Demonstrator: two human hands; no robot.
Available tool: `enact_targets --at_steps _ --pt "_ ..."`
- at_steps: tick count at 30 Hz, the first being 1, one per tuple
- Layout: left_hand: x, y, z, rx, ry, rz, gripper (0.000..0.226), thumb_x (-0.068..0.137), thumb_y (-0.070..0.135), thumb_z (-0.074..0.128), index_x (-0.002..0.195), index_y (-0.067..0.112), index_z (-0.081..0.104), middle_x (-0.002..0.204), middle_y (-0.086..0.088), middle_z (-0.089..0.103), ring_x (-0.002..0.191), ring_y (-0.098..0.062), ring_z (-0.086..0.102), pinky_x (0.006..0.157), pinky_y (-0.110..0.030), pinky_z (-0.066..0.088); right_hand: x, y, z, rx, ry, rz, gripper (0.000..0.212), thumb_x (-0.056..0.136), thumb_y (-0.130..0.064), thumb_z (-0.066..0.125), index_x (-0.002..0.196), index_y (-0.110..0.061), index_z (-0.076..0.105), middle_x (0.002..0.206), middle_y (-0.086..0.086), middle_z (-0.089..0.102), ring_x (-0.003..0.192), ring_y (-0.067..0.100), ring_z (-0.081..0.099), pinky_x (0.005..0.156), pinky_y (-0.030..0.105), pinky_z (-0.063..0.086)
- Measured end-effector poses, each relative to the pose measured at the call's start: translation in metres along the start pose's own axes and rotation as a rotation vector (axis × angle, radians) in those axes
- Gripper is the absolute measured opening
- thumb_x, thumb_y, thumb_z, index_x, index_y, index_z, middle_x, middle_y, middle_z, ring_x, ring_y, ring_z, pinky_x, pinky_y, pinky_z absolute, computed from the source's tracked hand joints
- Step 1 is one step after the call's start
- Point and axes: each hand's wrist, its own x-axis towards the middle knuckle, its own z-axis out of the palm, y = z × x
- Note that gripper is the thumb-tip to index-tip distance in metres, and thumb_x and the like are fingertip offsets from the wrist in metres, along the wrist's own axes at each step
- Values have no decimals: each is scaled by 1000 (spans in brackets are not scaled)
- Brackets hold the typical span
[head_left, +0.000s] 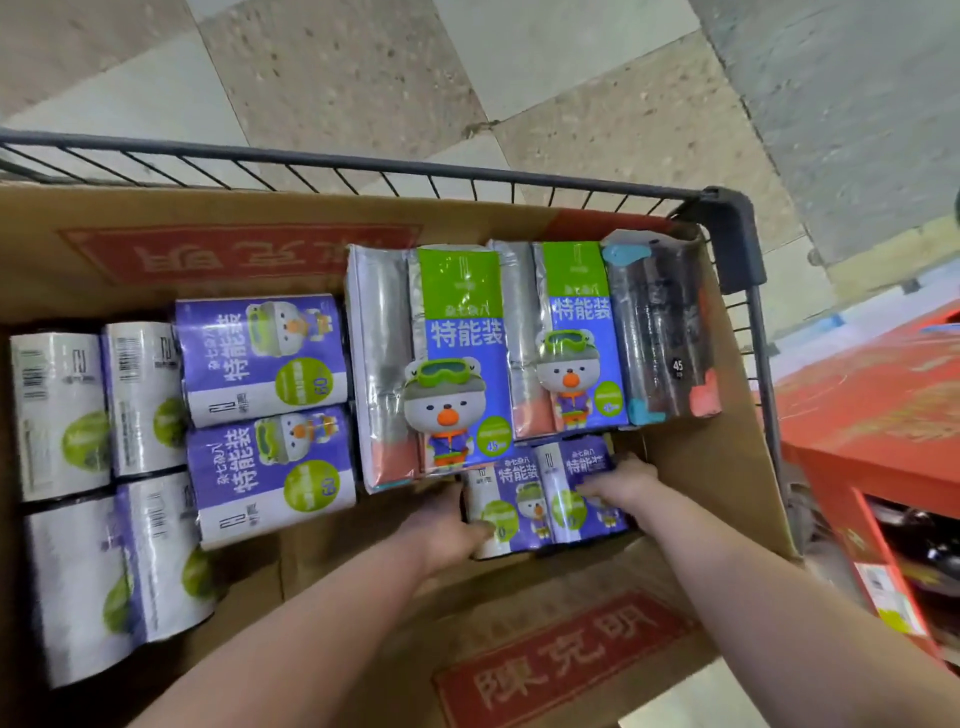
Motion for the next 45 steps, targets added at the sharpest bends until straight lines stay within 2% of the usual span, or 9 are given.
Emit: enact_targets --at_steps 4,7,12,16,21,27,34,39,45 --pt "10 -1 1 -172 30 -66 71 89 36 63 149 18 29 149 -5 41 134 -23 42 106 -26 34 1 9 2 96 -67 -4 69 77 2 75 132 4 33 113 20 59 83 24 60 67 33 52" --pt "18 -1 7 -351 0 -92 60 87 32 68 140 18 43 137 -2 54 123 -19 52 100 -25 40 2 12 1 79 -98 5 81 78 -3 77 138 3 23 129 18 52 102 25 60 80 28 47" --pt "27 1 24 -528 84 -171 73 74 31 80 135 16 44 129 -4 56 113 -20 57 89 -29 50 10 24 -1 190 -161 -27 77 70 -7 84 131 -4 38 120 14 62 105 29 64 94 44 52" --pt "30 7 29 -505 105 -212 82 70 36 83 136 15 39 132 -6 55 116 -25 55 96 -34 48 4 23 -11 232 -234 -54 67 74 -14 82 129 -8 45 118 11 65 93 22 66 72 29 53" --pt "21 18 24 -601 -43 -295 44 90 37 63 126 18 46 111 -2 61 88 -17 57 61 -23 42 1 18 -19 166 -247 -21 69 71 -36 81 127 -13 49 120 7 63 100 23 64 76 30 53" --pt "-6 12 10 -710 -148 -337 39 83 46 65 107 15 64 85 -8 69 73 -24 64 63 -32 52 -31 10 -28 100 -317 6 34 76 -46 74 97 -23 60 121 1 64 106 21 62 82 31 51" --pt "-51 20 -4 -680 -63 -241 36 88 45 61 106 14 59 69 -6 62 56 -20 59 44 -24 47 -88 17 -44 162 -297 -64 33 80 -45 70 101 -21 62 93 -1 70 79 16 64 72 26 48" --pt "-97 26 -6 -725 -76 -116 38 86 39 66 112 11 61 86 -11 72 73 -25 67 73 -41 58 -139 39 -51 248 -196 -116 26 81 -44 70 87 -20 63 67 -6 67 62 11 61 63 21 46" --pt "-160 39 -17 -637 -6 193 71 59 44 78 118 9 59 96 -13 71 71 -25 69 61 -35 57 -210 72 -57 455 -44 -255 29 79 -44 72 93 -19 65 82 -4 73 75 15 65 73 27 46"
